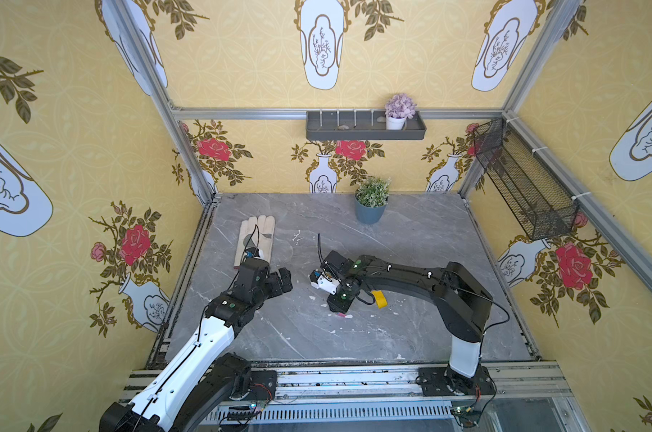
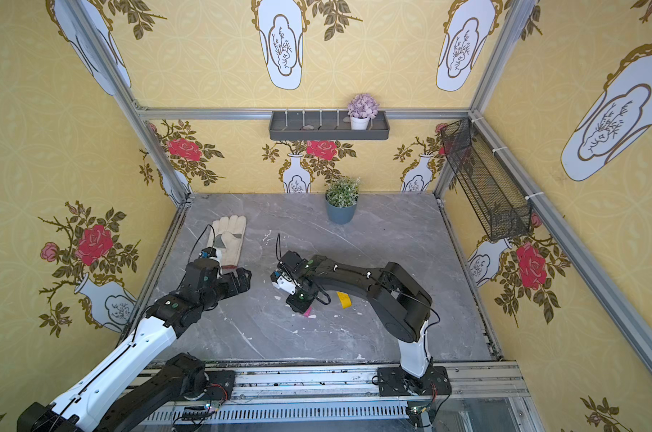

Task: Assemble the letter s with lego
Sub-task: Assemble the lego brick with the lego brick.

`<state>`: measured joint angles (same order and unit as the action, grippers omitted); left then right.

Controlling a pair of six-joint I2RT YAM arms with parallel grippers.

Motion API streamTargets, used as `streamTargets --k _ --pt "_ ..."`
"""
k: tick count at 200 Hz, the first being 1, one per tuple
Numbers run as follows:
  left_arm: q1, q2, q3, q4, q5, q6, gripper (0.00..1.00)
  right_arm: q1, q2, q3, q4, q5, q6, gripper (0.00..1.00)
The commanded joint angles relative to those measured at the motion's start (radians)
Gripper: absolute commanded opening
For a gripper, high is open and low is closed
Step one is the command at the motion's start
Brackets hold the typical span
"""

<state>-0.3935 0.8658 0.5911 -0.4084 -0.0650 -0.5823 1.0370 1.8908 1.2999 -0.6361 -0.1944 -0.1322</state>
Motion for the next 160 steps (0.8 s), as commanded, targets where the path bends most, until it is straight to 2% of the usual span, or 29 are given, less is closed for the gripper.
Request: streamTargets --k 1,89,160 --pt "0.001 0.004 -0.010 0.019 -0.010 0.006 0.99 0.001 0.005 -0.012 -0.060 0.002 -0.005 0.26" --pt "0.001 0.007 -0.008 0.019 -0.008 0.007 0.99 0.003 0.021 0.004 -0.117 -0.023 -0.054 0.26" --pt "0.001 0.007 -0.007 0.017 -0.010 0.007 0.99 0.003 -0.004 -0.057 -0.053 0.018 -0.067 0.24"
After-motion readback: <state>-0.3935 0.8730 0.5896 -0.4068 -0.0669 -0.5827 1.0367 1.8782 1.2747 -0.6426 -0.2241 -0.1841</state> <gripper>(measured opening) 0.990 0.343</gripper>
